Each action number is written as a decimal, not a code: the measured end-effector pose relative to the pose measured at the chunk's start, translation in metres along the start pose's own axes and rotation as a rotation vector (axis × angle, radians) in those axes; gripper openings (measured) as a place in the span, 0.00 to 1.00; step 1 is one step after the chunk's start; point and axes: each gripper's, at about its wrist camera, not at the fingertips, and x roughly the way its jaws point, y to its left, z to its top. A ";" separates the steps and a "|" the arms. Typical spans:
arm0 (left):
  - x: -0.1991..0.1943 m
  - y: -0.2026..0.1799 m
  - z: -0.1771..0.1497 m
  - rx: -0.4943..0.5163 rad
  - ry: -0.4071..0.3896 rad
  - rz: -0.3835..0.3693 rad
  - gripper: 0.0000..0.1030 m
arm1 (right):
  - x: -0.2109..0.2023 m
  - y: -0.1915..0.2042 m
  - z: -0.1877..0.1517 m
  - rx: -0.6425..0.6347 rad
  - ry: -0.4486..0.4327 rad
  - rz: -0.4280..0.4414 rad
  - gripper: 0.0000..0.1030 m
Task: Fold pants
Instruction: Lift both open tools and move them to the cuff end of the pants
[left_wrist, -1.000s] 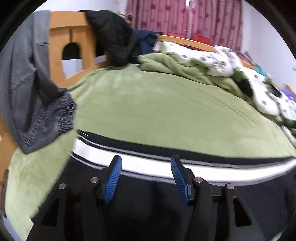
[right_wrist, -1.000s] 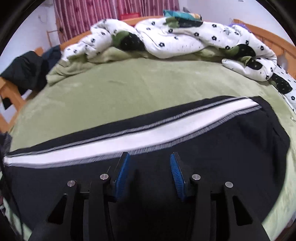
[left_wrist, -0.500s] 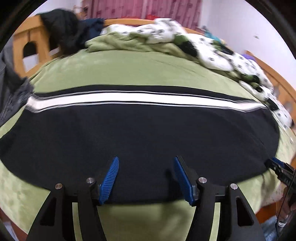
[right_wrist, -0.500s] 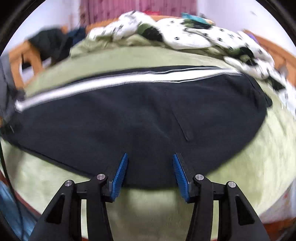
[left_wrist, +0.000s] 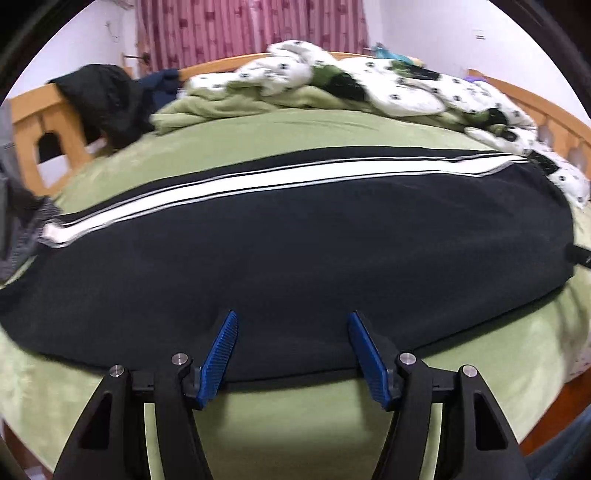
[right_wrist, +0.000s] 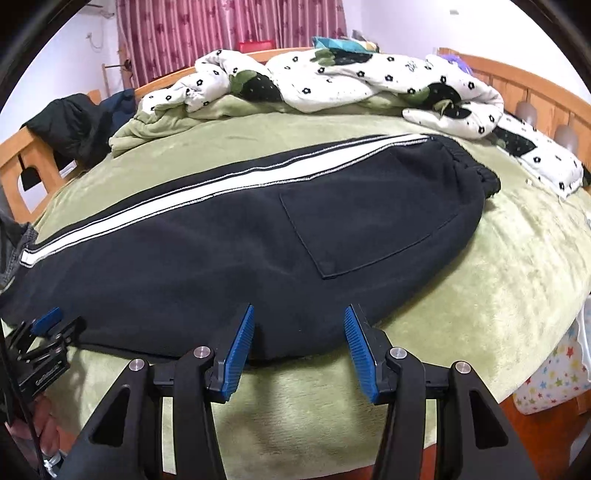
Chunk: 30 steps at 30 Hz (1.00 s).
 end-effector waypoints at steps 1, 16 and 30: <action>-0.003 0.020 -0.005 -0.019 -0.005 0.035 0.60 | 0.000 0.001 -0.001 0.003 0.002 0.003 0.49; -0.012 0.226 -0.034 -0.351 -0.015 0.231 0.68 | 0.020 0.079 0.001 -0.085 0.044 0.099 0.49; -0.009 0.278 -0.029 -0.567 -0.041 0.161 0.68 | 0.036 0.124 0.000 -0.118 0.047 0.109 0.49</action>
